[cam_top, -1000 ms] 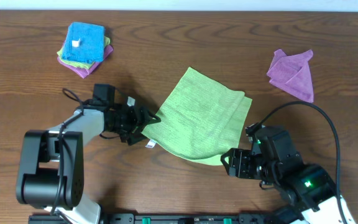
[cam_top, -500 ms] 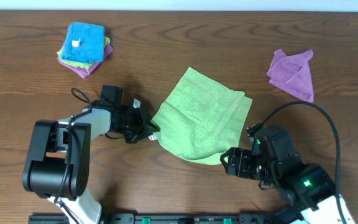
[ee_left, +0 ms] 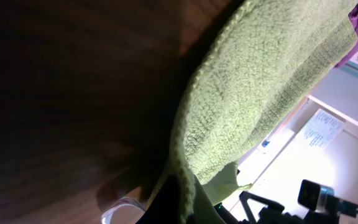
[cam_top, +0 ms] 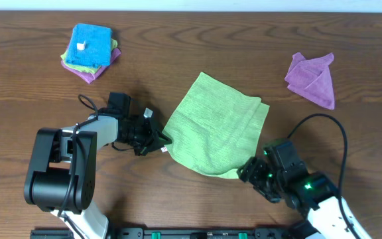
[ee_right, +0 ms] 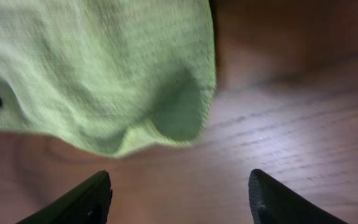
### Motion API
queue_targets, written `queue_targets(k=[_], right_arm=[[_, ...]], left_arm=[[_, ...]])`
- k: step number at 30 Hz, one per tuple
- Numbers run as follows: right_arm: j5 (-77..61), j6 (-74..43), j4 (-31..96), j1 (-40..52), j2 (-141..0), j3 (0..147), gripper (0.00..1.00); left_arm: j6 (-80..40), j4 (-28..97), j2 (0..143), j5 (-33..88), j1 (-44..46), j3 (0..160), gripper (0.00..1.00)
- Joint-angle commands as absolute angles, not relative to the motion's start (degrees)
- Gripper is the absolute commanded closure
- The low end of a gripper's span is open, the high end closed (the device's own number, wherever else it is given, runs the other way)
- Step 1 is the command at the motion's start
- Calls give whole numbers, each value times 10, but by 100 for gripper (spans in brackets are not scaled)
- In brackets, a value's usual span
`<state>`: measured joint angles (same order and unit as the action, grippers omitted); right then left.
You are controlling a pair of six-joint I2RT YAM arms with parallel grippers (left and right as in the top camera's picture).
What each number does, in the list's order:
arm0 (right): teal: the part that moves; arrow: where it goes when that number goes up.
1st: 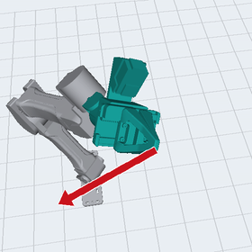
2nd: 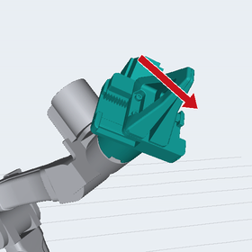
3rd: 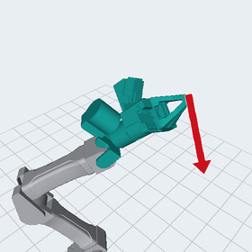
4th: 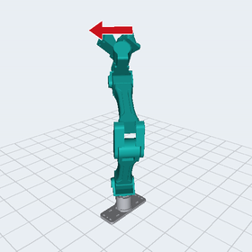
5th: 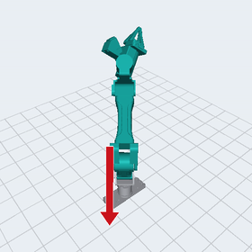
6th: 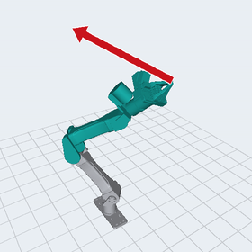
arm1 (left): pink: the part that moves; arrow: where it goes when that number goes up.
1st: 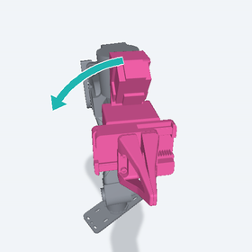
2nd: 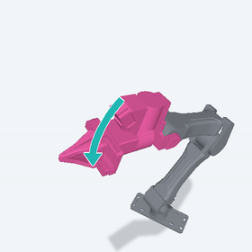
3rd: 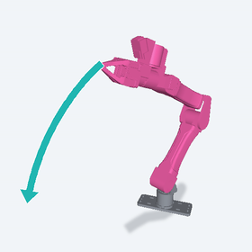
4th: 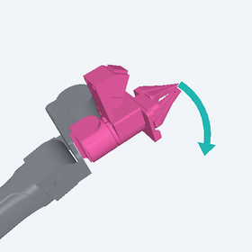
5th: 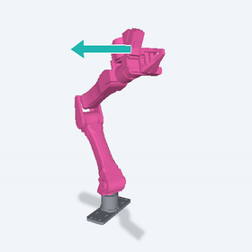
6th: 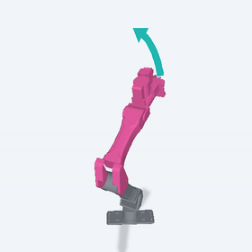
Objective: Fold the cloth
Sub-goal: 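Grasp the cloth's near left and right corners with left and right grippers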
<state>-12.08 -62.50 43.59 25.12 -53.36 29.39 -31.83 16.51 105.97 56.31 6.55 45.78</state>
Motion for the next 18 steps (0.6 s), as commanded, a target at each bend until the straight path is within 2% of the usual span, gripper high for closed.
queue_targets(k=[1, 8, 14, 18], right_arm=[[-108, -691, 407, 247, -553, 288, 28], [-110, -752, 373, 247, -642, 288, 33], [-123, -759, 325, 247, -687, 288, 36], [-123, -778, 323, 247, -703, 288, 41]], left_arm=[[-302, 169, 1048, 570, 68, 456, 94], [-302, 169, 1048, 570, 68, 456, 94], [-300, 169, 1048, 570, 68, 456, 94], [-300, 169, 1048, 570, 68, 456, 94]])
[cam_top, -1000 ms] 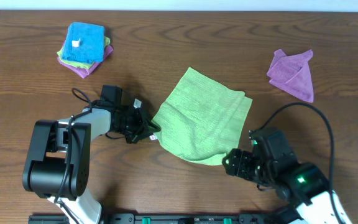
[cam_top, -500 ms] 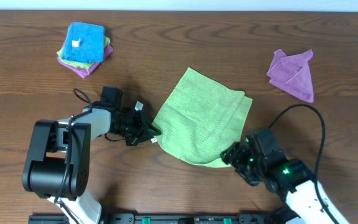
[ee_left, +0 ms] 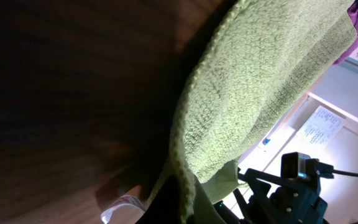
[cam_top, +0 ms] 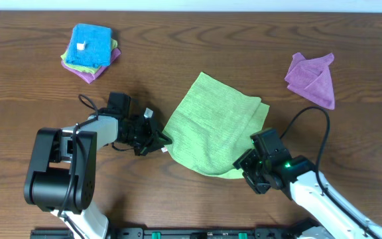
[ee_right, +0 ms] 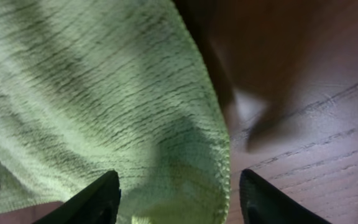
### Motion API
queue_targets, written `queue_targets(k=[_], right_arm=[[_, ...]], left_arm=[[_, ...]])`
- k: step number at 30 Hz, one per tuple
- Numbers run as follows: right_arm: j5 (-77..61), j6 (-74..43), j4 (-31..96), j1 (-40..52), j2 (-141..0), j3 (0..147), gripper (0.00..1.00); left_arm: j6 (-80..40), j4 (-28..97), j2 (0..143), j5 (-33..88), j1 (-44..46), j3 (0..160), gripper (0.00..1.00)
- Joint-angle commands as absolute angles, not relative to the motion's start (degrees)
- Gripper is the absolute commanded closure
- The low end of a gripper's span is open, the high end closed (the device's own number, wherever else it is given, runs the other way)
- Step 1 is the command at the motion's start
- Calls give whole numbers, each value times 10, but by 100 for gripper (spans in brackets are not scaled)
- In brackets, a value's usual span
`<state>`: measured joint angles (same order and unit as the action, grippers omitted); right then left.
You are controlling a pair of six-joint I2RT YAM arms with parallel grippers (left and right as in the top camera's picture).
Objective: Fold the cloth
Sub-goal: 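Grasp the cloth's near left and right corners with left and right grippers, then lift the cloth with both grippers and stretch it away from the robot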
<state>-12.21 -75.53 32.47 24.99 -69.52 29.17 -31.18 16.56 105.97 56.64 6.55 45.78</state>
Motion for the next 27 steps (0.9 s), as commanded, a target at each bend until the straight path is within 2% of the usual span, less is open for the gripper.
queue_targets(k=[1, 8, 10, 11, 12, 18, 27], right_arm=[[-123, -778, 323, 247, -706, 288, 44], [-130, -784, 323, 247, -708, 288, 62], [-136, -784, 322, 247, -708, 288, 76], [-140, -784, 322, 247, -708, 288, 89], [-144, -783, 322, 247, -708, 288, 99], [-192, -697, 231, 247, -707, 288, 99], [-196, -606, 182, 204, -677, 302, 99]], left_arm=[[-300, 169, 1048, 570, 68, 456, 94], [-300, 169, 1048, 571, 68, 456, 94], [-300, 169, 1048, 571, 68, 456, 94], [-300, 169, 1048, 571, 68, 456, 94], [-300, 169, 1048, 571, 68, 456, 94], [-291, 169, 1047, 582, 67, 456, 94], [-292, 163, 985, 579, 29, 470, 94]])
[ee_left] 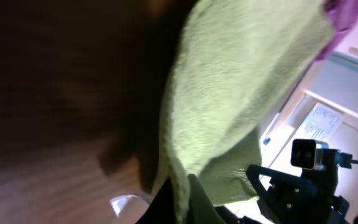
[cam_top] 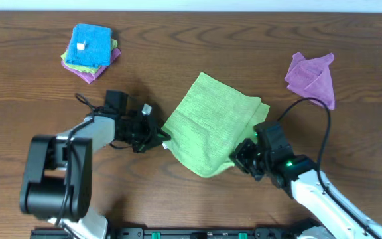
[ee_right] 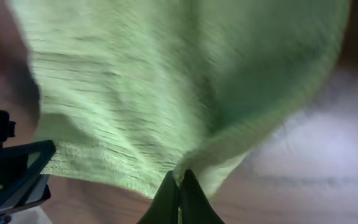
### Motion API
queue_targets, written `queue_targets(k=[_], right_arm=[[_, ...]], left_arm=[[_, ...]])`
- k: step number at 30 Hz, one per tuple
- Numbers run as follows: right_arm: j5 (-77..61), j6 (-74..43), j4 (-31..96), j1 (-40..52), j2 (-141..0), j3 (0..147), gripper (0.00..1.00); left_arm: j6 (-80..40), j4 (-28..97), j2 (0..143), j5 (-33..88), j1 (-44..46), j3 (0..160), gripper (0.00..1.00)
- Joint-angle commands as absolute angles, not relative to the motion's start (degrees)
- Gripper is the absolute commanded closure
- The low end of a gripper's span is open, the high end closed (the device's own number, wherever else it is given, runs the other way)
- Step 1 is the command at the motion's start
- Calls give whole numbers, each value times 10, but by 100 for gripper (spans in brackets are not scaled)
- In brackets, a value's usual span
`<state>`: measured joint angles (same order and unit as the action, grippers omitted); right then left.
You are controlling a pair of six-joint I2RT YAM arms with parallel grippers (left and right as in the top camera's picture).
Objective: Fold the cloth
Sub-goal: 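Lift the cloth with both grippers and stretch it away from the robot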
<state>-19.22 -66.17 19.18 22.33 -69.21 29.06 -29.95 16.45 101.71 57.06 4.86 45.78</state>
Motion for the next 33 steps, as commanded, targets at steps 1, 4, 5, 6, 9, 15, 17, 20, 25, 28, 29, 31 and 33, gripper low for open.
queue_targets(k=[1, 4, 5, 6, 9, 15, 17, 20, 25, 28, 29, 31, 33], right_arm=[[-196, -597, 167, 194, -676, 305, 99], [-200, -575, 105, 175, -676, 310, 99], [-199, -575, 77, 170, -677, 310, 99], [-199, -575, 50, 164, -680, 310, 98], [-201, -575, -8, 146, -700, 315, 98], [-234, -549, -28, 112, -752, 360, 99], [-266, -530, -27, 104, -765, 376, 99], [-290, -506, -2, 101, -768, 392, 99], [-306, -452, 81, 101, -767, 406, 98], [-312, -431, 103, 101, -767, 406, 99], [-311, -429, 100, 101, -767, 406, 98], [-304, -426, 77, 101, -768, 407, 99], [-291, -426, 45, 101, -772, 413, 99]], left_arm=[[-295, 163, 973, 580, 22, 475, 94], [-317, 162, 945, 584, 15, 486, 94], [-317, 160, 938, 583, 16, 490, 94], [-321, 153, 932, 579, 17, 494, 94], [-363, 99, 928, 574, 17, 502, 94], [-433, -18, 929, 560, 17, 504, 94], [-426, -8, 929, 560, 17, 504, 94], [-399, 26, 929, 564, 12, 504, 94], [-326, 125, 929, 576, -7, 504, 94], [-304, 159, 928, 581, -21, 504, 94], [-305, 158, 928, 581, -23, 504, 94], [-315, 143, 928, 581, -24, 505, 94], [-338, 113, 928, 581, -20, 505, 94]])
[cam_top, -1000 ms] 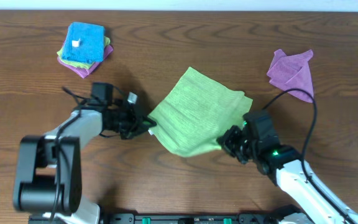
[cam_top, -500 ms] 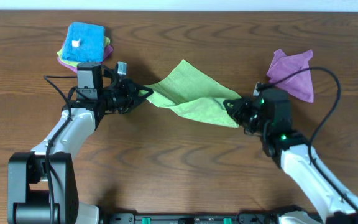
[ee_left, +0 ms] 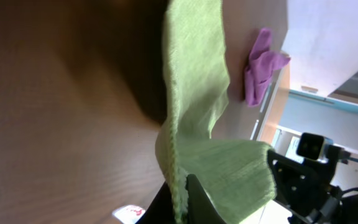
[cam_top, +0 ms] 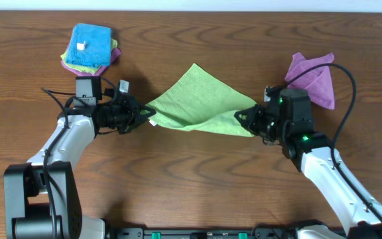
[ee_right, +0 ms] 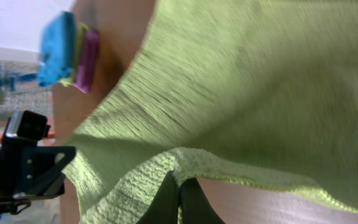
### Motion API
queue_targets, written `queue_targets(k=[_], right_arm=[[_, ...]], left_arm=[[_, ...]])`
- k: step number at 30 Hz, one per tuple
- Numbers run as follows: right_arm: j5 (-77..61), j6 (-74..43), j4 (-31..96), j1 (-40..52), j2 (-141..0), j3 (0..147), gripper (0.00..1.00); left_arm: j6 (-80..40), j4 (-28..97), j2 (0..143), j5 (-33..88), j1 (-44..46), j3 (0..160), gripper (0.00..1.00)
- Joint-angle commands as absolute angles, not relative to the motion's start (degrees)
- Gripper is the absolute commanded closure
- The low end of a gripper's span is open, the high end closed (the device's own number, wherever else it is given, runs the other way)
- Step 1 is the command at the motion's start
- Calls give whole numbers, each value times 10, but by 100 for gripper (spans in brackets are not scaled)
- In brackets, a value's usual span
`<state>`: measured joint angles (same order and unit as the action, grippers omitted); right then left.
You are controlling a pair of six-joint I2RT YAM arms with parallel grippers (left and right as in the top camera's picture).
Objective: Fold the cloth
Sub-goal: 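Lift the cloth with both grippers and stretch it away from the robot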
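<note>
The green cloth [cam_top: 194, 99] hangs stretched between both arms above the table's middle, its far corner pointing away. My left gripper [cam_top: 149, 113] is shut on the cloth's left corner; in the left wrist view the cloth [ee_left: 194, 112] runs up from the pinched fingers [ee_left: 180, 198]. My right gripper [cam_top: 243, 115] is shut on the right corner; in the right wrist view the cloth [ee_right: 229, 93] fills the frame above the closed gripper [ee_right: 179, 186].
A stack of folded cloths, blue on top [cam_top: 90, 45], lies at the back left. A crumpled purple cloth [cam_top: 312, 79] lies at the back right, close behind the right arm. The table [cam_top: 191, 172] is dark brown wood.
Both grippers have moved apart and toward the back, still holding the cloth's corners. The cloth, then lying on the table, is now lifted and stretched between them.
At first the left gripper pinched the cloth's left corner while the right gripper stood open beside the near right corner. Then the open right gripper was at that corner, then shut on it. Now both hold the cloth raised and spread.
</note>
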<state>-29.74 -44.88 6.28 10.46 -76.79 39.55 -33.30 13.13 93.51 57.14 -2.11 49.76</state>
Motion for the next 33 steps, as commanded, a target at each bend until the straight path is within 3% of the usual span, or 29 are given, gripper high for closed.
queue_targets(k=[1, 6, 14, 28, 33], right_arm=[[-281, -425, 32, 101, -777, 420, 98], [-254, -400, 19, 101, -835, 489, 98], [-248, -359, 23, 100, -963, 660, 99], [-249, -292, 125, 61, -1018, 856, 99], [-249, -250, 219, 60, -1018, 859, 99]], left_arm=[[-361, 82, 928, 581, -14, 505, 94], [-452, -58, 928, 521, 17, 505, 94], [-505, -172, 929, 402, 30, 528, 94], [-488, -163, 929, 400, 30, 643, 94], [-441, -69, 929, 443, 30, 643, 94]])
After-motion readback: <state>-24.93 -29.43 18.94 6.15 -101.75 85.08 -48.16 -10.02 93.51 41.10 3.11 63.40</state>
